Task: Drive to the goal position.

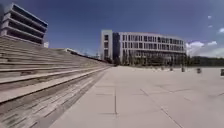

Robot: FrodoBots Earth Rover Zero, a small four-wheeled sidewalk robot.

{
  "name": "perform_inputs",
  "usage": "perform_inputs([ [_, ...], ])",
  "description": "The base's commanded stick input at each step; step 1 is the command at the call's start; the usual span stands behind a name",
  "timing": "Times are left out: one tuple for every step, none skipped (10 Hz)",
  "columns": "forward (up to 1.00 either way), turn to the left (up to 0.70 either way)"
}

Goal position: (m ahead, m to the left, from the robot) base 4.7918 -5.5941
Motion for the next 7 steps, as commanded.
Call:
perform_inputs([
  [0.70, 0.00],
  [0.70, 0.00],
  [0.70, 0.00],
  [0.70, 0.00],
  [0.70, 0.00],
  [0.70, 0.00],
  [0.70, 0.00],
])
